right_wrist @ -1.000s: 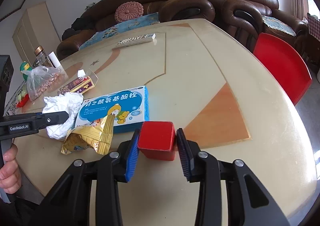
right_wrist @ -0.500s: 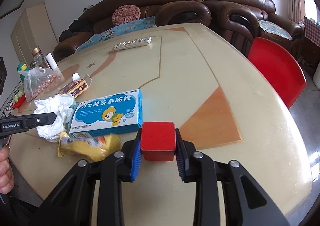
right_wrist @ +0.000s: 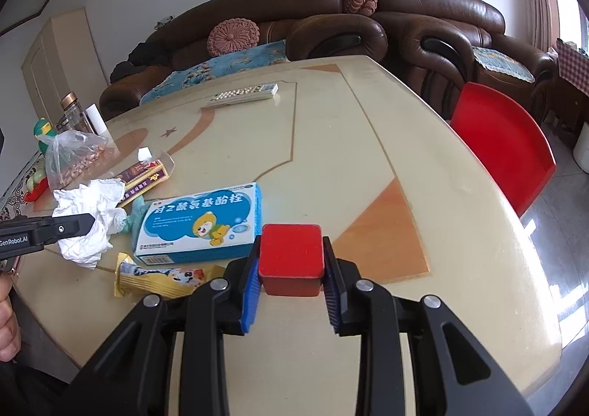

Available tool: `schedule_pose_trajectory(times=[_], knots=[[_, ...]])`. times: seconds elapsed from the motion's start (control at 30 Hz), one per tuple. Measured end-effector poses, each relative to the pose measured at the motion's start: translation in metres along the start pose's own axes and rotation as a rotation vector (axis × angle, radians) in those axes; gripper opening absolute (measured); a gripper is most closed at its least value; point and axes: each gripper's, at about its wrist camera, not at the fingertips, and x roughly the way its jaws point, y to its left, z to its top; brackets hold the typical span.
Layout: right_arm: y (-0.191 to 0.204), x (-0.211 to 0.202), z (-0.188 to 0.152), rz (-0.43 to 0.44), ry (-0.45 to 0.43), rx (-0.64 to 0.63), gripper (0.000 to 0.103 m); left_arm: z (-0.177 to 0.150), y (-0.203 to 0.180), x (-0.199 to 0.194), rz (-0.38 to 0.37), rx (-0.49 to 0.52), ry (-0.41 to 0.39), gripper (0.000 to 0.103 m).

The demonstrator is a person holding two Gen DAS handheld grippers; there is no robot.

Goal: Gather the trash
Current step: 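Carry the tissue with the left tool and the red cube with the right tool toward the wastebasket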

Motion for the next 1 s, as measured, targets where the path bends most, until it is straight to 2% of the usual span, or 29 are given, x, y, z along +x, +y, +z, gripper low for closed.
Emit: schedule_pose_trajectory(times=[0.37,0.73,1.0], knots=[[0.016,-0.019,0.007,-0.011,-0.022,-0.049,0.029,-0.005,-0.004,-0.029,0.012,0.009,-0.041,0.017],[0.034,-0.061,0.011,-0.004,-0.029,-0.082,0.029,-0.020,-0.008,-0.070,0.043,0.013,-0.081,0.017],[0.049,-0.110,0.013,-0.003,-0.085,-0.111,0.029,-0.035,-0.021,-0.106,0.039,0.038,-0.113,0.017]])
